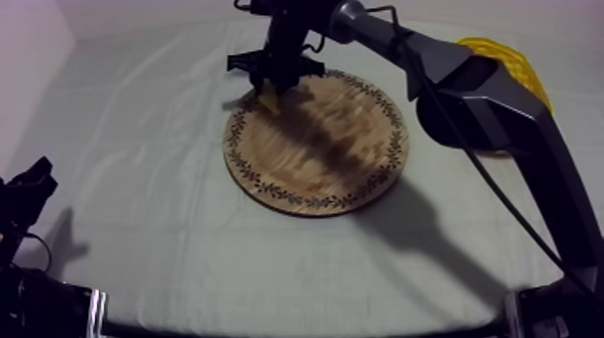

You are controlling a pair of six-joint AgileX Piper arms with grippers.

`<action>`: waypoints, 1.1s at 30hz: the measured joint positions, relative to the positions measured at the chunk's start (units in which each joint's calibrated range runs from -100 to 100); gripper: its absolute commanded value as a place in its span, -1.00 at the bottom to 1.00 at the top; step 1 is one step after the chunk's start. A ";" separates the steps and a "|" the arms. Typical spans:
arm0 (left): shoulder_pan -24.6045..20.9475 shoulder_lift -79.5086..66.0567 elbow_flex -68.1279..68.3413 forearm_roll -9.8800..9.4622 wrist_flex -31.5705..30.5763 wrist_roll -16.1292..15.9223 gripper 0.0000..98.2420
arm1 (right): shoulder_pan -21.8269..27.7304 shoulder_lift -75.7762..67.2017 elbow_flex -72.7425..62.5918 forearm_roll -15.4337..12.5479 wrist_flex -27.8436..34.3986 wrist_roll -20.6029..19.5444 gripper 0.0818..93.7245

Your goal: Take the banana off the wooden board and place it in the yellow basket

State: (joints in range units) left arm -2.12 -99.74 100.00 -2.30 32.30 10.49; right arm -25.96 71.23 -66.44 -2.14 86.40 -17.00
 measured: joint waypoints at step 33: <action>0.00 0.00 0.00 0.00 0.00 0.00 -1.00 | 6.94 -58.02 63.30 -1.49 -13.66 11.31 -0.51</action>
State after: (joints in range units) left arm -2.12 -99.74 100.00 -2.30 32.30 10.49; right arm -19.02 13.21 -3.14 -3.63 72.74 -5.69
